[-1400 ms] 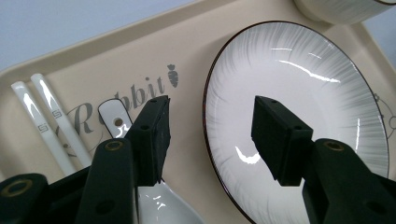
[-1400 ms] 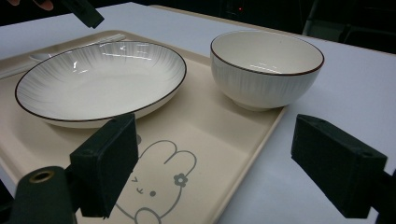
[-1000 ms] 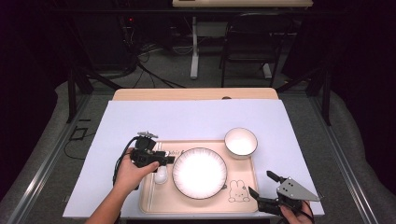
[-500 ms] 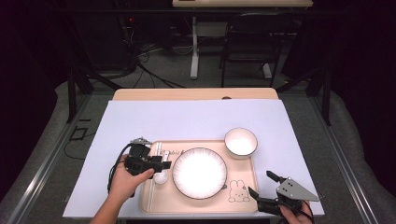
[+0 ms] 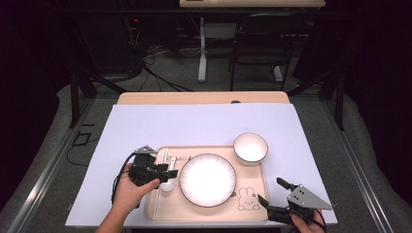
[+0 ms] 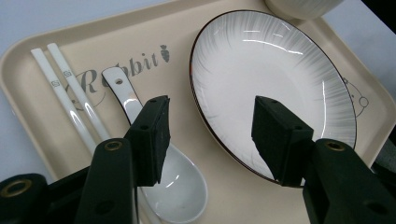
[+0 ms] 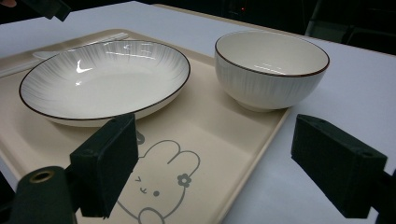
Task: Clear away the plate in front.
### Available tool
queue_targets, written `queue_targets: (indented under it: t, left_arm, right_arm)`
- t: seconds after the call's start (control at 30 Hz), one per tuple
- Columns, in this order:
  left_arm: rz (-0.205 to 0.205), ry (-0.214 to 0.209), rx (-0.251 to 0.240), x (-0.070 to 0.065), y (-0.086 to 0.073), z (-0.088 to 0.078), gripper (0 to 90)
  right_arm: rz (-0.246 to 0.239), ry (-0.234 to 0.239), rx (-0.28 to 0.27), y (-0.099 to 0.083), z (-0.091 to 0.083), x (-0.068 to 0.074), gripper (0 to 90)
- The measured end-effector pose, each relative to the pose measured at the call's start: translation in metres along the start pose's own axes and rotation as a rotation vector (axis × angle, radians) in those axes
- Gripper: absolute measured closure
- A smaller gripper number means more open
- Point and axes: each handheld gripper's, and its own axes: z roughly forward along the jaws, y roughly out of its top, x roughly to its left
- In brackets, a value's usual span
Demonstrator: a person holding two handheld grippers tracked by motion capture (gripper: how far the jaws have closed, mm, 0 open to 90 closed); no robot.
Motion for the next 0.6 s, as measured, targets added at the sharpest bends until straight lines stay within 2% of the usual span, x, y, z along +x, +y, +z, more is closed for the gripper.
queue_targets:
  t: [0.6]
  left_arm:
    - [0.029,0.032,-0.040,0.0016,-0.0012,-0.0011,37.8]
  right_arm:
    - [0.005,0.000,-0.001,-0.0004,0.0006,-0.0004,14.3]
